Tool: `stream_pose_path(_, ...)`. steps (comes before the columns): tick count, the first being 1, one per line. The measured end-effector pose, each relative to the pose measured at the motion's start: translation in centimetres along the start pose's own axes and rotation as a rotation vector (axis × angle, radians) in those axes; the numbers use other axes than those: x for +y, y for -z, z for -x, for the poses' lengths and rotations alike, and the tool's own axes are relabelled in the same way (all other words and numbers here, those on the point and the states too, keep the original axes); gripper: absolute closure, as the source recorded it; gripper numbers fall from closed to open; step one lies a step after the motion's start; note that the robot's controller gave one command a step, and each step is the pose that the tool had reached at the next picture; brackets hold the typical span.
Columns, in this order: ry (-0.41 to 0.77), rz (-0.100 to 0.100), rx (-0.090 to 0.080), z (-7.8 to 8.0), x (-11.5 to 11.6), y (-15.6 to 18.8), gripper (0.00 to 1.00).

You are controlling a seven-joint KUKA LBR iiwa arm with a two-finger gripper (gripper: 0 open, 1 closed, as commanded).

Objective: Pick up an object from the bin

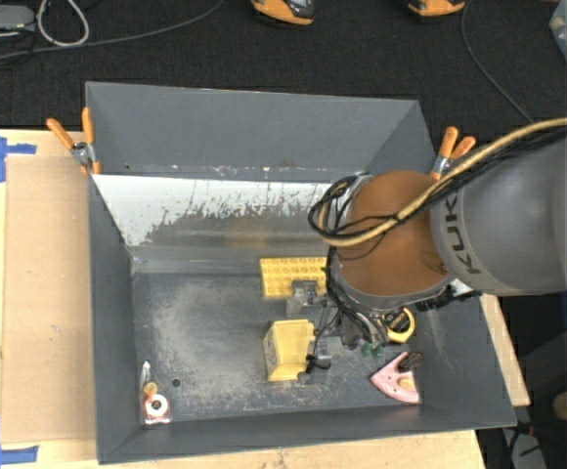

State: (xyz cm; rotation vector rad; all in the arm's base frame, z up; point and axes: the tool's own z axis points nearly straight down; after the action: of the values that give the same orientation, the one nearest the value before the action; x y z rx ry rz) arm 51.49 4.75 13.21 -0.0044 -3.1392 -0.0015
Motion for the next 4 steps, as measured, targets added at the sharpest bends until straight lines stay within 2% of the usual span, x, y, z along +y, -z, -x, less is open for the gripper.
stream_pose_path(1, -0.001, 0.000, 0.000, 0.0, 0.0, 0.0, 1.00)
stream_pose_path(2, -0.001, 0.000, 0.000, 0.0, 0.0, 0.0, 1.00)
stream_pose_path(3, 0.313, 0.001, 0.000, 1.1, -1.6, -2.4, 1.00)
stream_pose_path(4, 0.448, 0.001, 0.001, 7.1, -2.5, -4.6, 1.00)
